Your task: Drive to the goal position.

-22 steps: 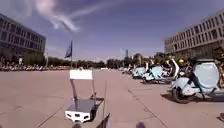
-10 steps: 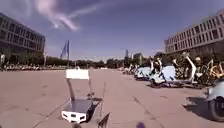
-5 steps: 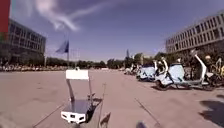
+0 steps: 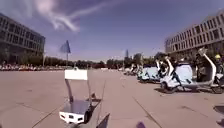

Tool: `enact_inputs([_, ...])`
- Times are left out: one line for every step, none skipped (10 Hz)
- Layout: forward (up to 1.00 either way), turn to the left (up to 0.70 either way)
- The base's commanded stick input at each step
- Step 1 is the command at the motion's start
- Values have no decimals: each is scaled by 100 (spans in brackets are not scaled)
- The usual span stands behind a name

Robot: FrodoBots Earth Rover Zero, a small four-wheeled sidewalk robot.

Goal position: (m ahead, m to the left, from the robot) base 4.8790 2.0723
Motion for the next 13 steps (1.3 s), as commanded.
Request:
enact_inputs([70, -7])
enact_inputs([70, -4])
enact_inputs([70, 4])
enact_inputs([70, -7])
enact_inputs([70, -7])
enact_inputs([70, -7])
enact_inputs([70, -7])
enact_inputs([70, -7])
enact_inputs([70, -7])
enact_inputs([70, -7])
enact_inputs([70, -7])
enact_inputs([70, -7])
enact_inputs([70, -7])
